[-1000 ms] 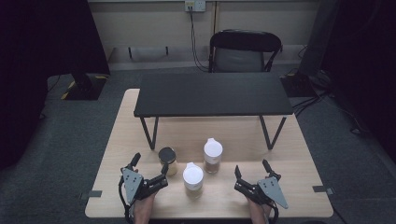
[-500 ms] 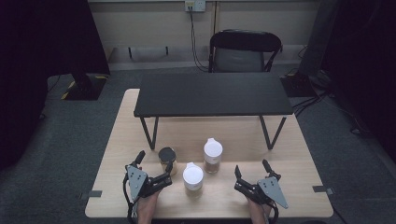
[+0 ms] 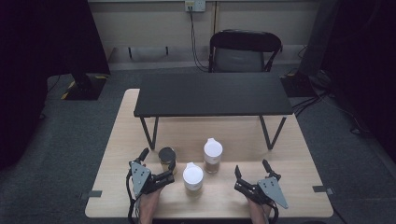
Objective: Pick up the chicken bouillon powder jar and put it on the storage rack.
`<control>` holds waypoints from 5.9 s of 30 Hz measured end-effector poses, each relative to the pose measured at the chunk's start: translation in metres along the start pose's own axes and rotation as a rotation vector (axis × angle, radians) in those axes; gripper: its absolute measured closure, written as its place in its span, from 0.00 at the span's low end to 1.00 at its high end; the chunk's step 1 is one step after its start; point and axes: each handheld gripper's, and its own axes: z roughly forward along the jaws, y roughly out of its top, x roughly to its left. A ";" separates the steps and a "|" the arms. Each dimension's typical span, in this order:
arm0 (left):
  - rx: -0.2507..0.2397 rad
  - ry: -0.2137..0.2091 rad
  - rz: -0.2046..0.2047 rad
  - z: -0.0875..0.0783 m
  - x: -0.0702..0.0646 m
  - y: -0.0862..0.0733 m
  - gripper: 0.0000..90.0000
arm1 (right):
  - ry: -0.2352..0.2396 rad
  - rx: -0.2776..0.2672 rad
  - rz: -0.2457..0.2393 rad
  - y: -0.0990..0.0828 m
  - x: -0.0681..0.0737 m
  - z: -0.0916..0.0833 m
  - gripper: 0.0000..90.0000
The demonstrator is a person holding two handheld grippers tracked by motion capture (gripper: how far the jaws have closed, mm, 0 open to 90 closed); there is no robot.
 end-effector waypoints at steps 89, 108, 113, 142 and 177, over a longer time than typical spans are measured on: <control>0.106 -0.028 0.022 0.014 -0.005 -0.001 0.39 | -0.003 -0.007 0.003 0.000 0.000 -0.001 0.01; 0.088 -0.059 0.039 0.008 -0.006 0.022 0.39 | -0.003 -0.009 0.001 0.000 0.000 -0.001 0.01; 0.097 -0.059 0.043 0.009 -0.009 0.026 0.39 | -0.004 -0.009 0.001 0.000 0.000 -0.001 0.01; 0.113 -0.078 0.080 0.013 -0.012 0.051 0.39 | -0.005 -0.009 0.001 0.000 0.000 -0.001 0.01; 0.065 -0.092 0.108 0.019 -0.010 0.098 0.39 | -0.002 -0.008 0.001 0.000 0.000 -0.001 0.01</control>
